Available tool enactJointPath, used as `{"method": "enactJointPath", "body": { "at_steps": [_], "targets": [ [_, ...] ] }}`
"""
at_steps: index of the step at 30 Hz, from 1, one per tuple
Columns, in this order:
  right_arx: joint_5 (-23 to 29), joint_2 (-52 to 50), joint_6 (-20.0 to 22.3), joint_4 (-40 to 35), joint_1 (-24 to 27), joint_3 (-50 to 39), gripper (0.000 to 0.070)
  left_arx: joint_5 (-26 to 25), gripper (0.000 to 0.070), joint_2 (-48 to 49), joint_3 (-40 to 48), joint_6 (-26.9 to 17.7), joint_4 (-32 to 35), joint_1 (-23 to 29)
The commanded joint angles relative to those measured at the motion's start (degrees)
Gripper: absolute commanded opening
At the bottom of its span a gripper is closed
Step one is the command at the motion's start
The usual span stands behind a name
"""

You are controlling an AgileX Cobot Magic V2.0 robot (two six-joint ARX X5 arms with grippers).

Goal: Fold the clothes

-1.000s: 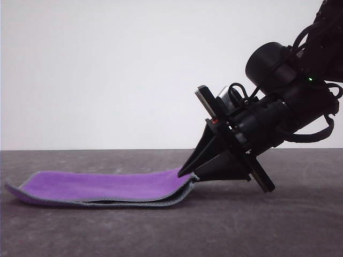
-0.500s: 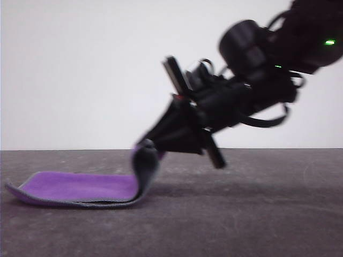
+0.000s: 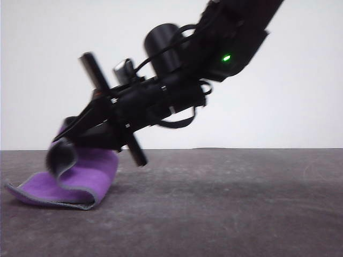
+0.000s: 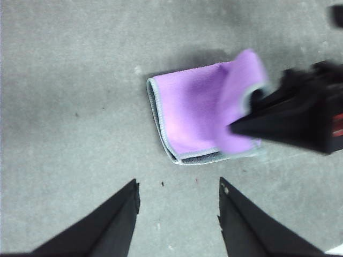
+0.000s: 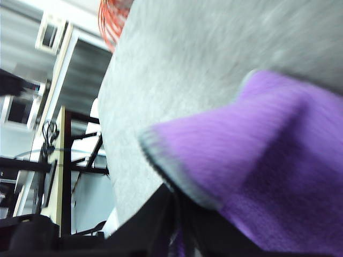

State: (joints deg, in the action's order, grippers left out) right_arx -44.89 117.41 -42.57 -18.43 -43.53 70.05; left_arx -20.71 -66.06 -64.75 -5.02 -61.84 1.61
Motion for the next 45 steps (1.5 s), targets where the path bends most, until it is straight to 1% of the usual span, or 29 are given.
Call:
{"method": "enactJointPath", "body": {
  "at_steps": [1,9,11,13,17,20,26,30,33,35,37,38,40,41,44,45],
  "targets": [
    [-0.16,2.34,-0.91,-0.28,-0.98,2.18,0.0003,0.15,0.0284,-0.52,-0.68,0.19,0.22,-0.02],
    [1.03,3.90,-0.90,-0.20,-1.67,3.88,0.0004,0.13,0.0284,-0.52,-0.68,0.19,0.18,-0.02],
    [1.12,3.90,-0.61,-0.45,-1.68,3.88,0.0015,0.13,0.0284,-0.52,-0.68,0.18,0.20,-0.02],
    [1.37,3.90,-0.47,-0.47,-1.66,3.88,0.0066,0.13,0.0284,-0.52,-0.68,0.20,0.19,-0.02],
    [0.02,3.90,-0.39,-0.59,-1.66,3.88,0.0234,0.13,0.0284,-0.52,-0.68,0.16,0.20,-0.02],
    [-0.54,3.90,-0.39,-0.88,-1.70,3.88,0.0284,0.13,0.0284,-0.52,-0.68,0.18,0.24,-0.02],
    [-1.36,3.90,-0.23,-2.82,-1.68,3.90,0.0284,0.15,0.0284,-0.52,-0.68,0.16,0.24,-0.02],
    [-5.99,3.78,0.10,-5.21,-1.14,3.94,0.0286,0.13,0.0284,-0.52,-0.68,0.14,0.38,-0.02],
    [-8.69,2.86,1.48,-4.29,-0.08,3.95,0.0309,0.13,0.0284,-0.52,-0.68,0.14,1.28,-0.02],
    [-8.78,1.61,3.78,-1.95,0.91,3.95,0.0353,0.13,0.0283,-0.52,-0.72,0.14,2.55,-0.02],
    [-7.87,-0.25,7.35,2.17,2.09,3.95,0.0355,0.13,0.0283,-0.51,-0.76,0.15,3.87,-0.02],
    [-6.78,-1.49,9.90,5.32,2.77,3.95,0.0355,0.13,0.0283,-0.52,-0.76,0.15,4.53,-0.02],
    [-3.73,-4.84,16.30,13.45,4.52,3.95,0.0355,0.13,0.0283,-0.52,-0.76,0.14,5.56,-0.02],
    [-1.65,-6.90,20.28,18.31,5.54,3.95,0.0355,0.13,0.0283,-0.52,-0.76,0.14,6.08,-0.02],
    [6.23,-13.59,31.16,32.46,8.60,3.95,0.0355,0.13,0.0283,-0.52,-0.78,0.14,7.89,-0.02],
    [8.78,-15.92,33.94,36.68,9.75,3.94,0.0354,0.13,0.0283,-0.52,-0.81,0.14,8.44,-0.02]
  ]
}}
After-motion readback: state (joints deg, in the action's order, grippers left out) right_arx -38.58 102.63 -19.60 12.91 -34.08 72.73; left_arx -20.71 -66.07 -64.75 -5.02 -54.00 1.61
